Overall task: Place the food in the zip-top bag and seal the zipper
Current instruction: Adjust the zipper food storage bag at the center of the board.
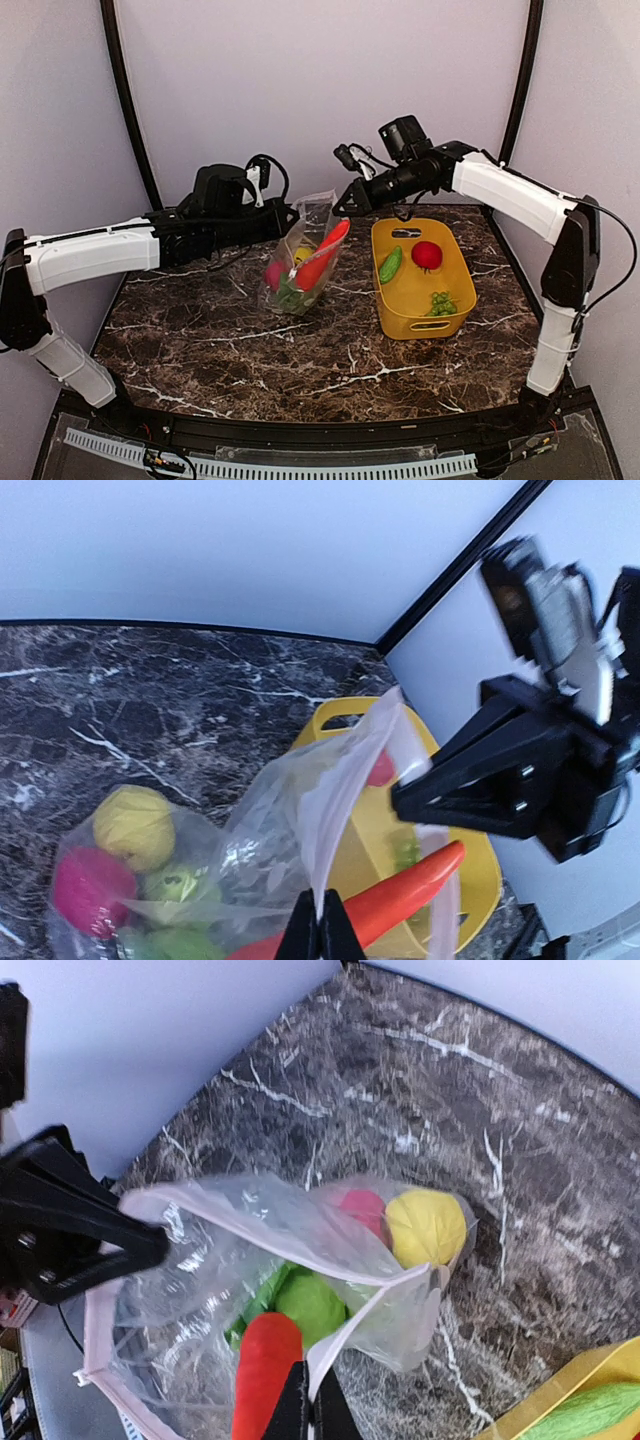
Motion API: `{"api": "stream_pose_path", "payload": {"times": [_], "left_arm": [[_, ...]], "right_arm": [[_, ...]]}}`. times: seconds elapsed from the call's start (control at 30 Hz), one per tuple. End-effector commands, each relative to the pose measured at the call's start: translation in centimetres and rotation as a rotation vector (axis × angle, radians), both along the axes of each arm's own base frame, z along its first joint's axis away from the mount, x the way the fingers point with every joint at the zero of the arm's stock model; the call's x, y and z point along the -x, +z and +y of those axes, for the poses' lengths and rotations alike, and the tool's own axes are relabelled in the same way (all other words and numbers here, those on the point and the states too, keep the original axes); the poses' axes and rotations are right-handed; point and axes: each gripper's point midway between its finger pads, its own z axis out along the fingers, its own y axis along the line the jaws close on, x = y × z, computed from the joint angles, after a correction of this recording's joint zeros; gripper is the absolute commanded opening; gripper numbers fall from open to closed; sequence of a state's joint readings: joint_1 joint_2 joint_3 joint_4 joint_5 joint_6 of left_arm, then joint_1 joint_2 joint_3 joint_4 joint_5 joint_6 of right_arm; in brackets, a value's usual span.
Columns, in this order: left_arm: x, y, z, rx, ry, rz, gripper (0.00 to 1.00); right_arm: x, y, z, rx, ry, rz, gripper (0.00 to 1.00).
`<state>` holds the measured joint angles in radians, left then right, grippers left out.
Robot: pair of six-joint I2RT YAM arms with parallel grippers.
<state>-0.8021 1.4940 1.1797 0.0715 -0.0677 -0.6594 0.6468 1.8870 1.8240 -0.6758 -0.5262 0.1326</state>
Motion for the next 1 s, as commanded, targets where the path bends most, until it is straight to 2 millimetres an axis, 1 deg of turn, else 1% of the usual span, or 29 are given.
{"api": "stream_pose_path", "payload": {"times": [0.0, 0.03, 0.07, 0.1, 0.13, 0.17, 0.2, 0.23, 0.27, 0.3, 0.33, 0.37, 0.4, 0.43, 0.47, 0.5, 0.53, 0.57, 0.6, 0.63, 0.7, 0.77, 0.8, 0.83, 0.87, 0.9, 0.93, 0.97], "left_arm": [[-0.8, 0.8, 1.2, -0.21, 0.051, -0.089, 0.01], [-1.3, 0.3, 1.4, -0.25, 0.047, -0.068, 0.01], [-1.6, -1.6, 0.3, -0.275, 0.008, -0.023, 0.01], [-1.6, -1.3, -0.7, -0.258, -0.027, -0.019, 0.01], [-1.1, -1.8, -2.0, -0.239, -0.084, -0.005, 0.01], [-0.8, -1.2, -3.0, -0.208, -0.104, -0.035, 0.01], [-0.8, -0.7, -3.1, -0.199, -0.092, -0.051, 0.01], [-0.9, 0.0, -3.1, -0.187, -0.08, -0.069, 0.01], [-1.2, 1.1, -2.4, -0.188, -0.044, -0.099, 0.01], [-1.3, 2.1, -2.1, -0.185, -0.027, -0.126, 0.01], [-1.5, 3.7, -1.0, -0.19, 0.017, -0.173, 0.01], [-1.6, 4.3, -0.3, -0.195, 0.048, -0.198, 0.01], [-1.7, 6.0, 1.3, -0.202, 0.113, -0.245, 0.01], [-1.7, 6.4, 2.1, -0.201, 0.144, -0.261, 0.01], [-1.4, 8.2, 3.0, -0.174, 0.172, -0.295, 0.01], [-1.1, 9.3, 3.1, -0.143, 0.17, -0.319, 0.01], [-0.6, 10.4, 3.0, -0.111, 0.148, -0.334, 0.01], [-0.5, 10.9, 2.9, -0.096, 0.143, -0.34, 0.01], [-0.6, 10.8, 2.7, -0.1, 0.137, -0.338, 0.01], [-1.1, 10.1, 2.6, -0.127, 0.144, -0.322, 0.01], [-1.2, 9.5, 2.0, -0.16, 0.121, -0.289, 0.01], [-0.7, 10.2, 1.8, -0.147, 0.101, -0.302, 0.01], [-0.5, 9.9, 1.7, -0.151, 0.099, -0.315, 0.01], [-0.4, 9.8, 2.2, -0.156, 0.115, -0.32, 0.01], [-0.9, 9.0, 2.6, -0.181, 0.132, -0.31, 0.01], [-1.5, 7.7, 2.6, -0.213, 0.137, -0.285, 0.01], [-2.2, 6.6, 3.1, -0.251, 0.14, -0.236, 0.01], [-2.7, 4.4, 2.3, -0.29, 0.109, -0.183, 0.01]], "right_arm": [[-0.5, 11.2, 0.3, -0.137, -0.037, -0.277, 0.0], [-0.9, 11.1, 0.5, -0.128, -0.038, -0.279, 0.0], [-1.0, 11.1, 0.8, -0.134, -0.027, -0.272, 0.0], [-0.8, 11.0, 1.2, -0.148, -0.011, -0.254, 0.0], [-0.5, 10.3, 1.7, -0.152, 0.007, -0.232, 0.0], [-0.6, 9.1, 2.1, -0.138, 0.021, -0.213, 0.0], [-0.8, 7.8, 2.5, -0.117, 0.032, -0.176, 0.0], [-0.5, 7.1, 2.8, -0.115, 0.056, -0.144, 0.0], [0.0, 7.5, 2.9, -0.144, 0.09, -0.13, 0.0], [0.1, 8.2, 2.8, -0.161, 0.094, -0.146, 0.0], [-0.2, 9.0, 2.5, -0.164, 0.075, -0.191, 0.0], [-0.9, 9.7, 2.1, -0.154, 0.039, -0.244, 0.0], [-1.7, 10.5, 1.7, -0.142, 0.015, -0.284, 0.0], [-2.1, 11.3, 1.4, -0.144, 0.008, -0.298, 0.0], [-2.3, 12.2, 1.1, -0.162, 0.007, -0.308, 0.0], [-2.7, 12.8, 0.7, -0.167, -0.013, -0.327, 0.0], [-3.2, 12.9, 0.4, -0.158, -0.036, -0.353, 0.0], [-3.7, 12.4, 0.3, -0.138, -0.048, -0.365, 0.0], [-4.3, 11.2, 0.5, -0.115, -0.052, -0.343, 0.0], [-4.4, 10.5, 0.6, -0.118, -0.04, -0.306, 0.0], [-3.7, 10.1, 0.9, -0.158, -0.009, -0.24, 0.0], [-3.6, 9.4, 0.8, -0.155, -0.014, -0.234, 0.0], [-3.6, 8.8, 0.7, -0.146, -0.015, -0.229, 0.0], [-3.6, 8.2, 0.7, -0.137, -0.012, -0.221, 0.0], [-3.6, 7.7, 0.6, -0.129, -0.009, -0.209, 0.0], [-3.4, 7.5, 0.7, -0.132, 0.0, -0.196, 0.0], [-3.3, 7.2, 0.7, -0.135, 0.01, -0.186, 0.0], [-3.1, 7.2, 0.6, -0.137, 0.016, -0.183, 0.02]]}}
